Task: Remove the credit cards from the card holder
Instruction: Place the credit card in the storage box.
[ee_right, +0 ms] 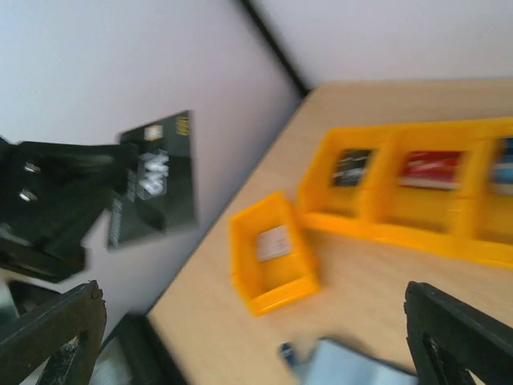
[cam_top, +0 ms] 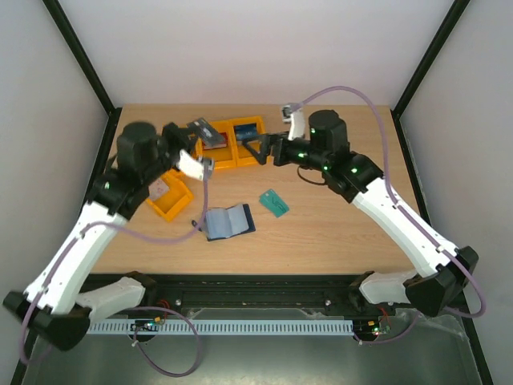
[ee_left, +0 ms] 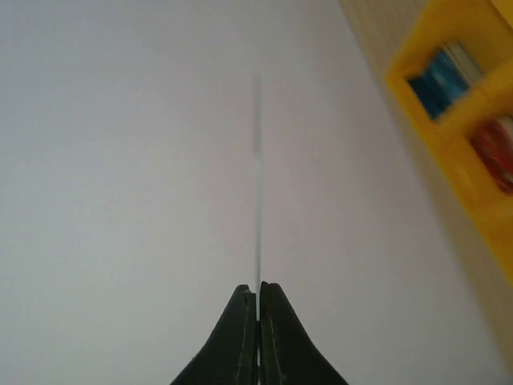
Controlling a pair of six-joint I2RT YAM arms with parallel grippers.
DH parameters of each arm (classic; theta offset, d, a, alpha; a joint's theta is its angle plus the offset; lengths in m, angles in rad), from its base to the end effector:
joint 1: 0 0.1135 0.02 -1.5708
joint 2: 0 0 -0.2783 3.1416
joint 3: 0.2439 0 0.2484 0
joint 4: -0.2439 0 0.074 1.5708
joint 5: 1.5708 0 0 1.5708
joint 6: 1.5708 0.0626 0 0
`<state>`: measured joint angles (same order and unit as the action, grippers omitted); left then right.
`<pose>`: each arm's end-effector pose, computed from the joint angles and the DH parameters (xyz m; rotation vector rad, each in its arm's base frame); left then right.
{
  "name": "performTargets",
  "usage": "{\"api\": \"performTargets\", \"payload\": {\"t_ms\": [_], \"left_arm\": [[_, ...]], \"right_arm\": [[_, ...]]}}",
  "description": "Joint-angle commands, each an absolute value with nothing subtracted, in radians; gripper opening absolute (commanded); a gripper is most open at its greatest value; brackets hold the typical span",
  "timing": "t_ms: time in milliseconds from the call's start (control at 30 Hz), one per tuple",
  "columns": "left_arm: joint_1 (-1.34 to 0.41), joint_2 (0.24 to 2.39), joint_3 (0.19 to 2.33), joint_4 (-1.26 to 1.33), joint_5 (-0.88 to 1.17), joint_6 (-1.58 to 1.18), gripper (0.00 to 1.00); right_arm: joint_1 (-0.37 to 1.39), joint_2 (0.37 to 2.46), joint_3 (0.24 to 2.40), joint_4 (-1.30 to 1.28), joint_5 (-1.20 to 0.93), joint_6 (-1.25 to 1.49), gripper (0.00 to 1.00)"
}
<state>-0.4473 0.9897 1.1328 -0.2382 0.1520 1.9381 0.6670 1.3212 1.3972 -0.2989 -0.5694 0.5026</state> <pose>0.2055 -0.1091 0.4270 1.6812 0.5366 0.9871 0.2232 0.2187 0.4333 -0.6038 1.8732 1.3127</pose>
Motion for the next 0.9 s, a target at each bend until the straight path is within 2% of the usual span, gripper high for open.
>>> {"api": "performTargets", "payload": {"t_ms": [0,67,133,433,667,867], "left_arm": [[-0.386,1.227,1.392,-0.782,-0.23,1.484,0.02],[-0.327,1.334,1.46,-0.893,-0.206,1.397,0.02],[-0.283,1.408,1.474,-0.9,-0.201,1.365,0.02],[-0.171,1.716,1.468,-0.493,-0.237,1.315,0.02],[-0.147,1.9,1.506,-0.369,-0.221,1.275,0.02],[-0.14,1.976,1.478,-0.235,-0.278,1.308,0.02]], "right_arm": [[0.61,1.232,1.345,-0.416,-0.251,0.461,0.99],[0.596,1.211,1.32,-0.427,-0.214,0.442,0.99],[0.589,1.196,1.3,-0.427,-0.206,0.427,0.99],[0.567,1.197,1.245,-0.432,-0.191,0.386,0.99],[0.553,1.236,1.25,-0.435,-0.164,0.356,0.99],[0.534,1.281,1.256,-0.432,-0.179,0.342,0.99]]}}
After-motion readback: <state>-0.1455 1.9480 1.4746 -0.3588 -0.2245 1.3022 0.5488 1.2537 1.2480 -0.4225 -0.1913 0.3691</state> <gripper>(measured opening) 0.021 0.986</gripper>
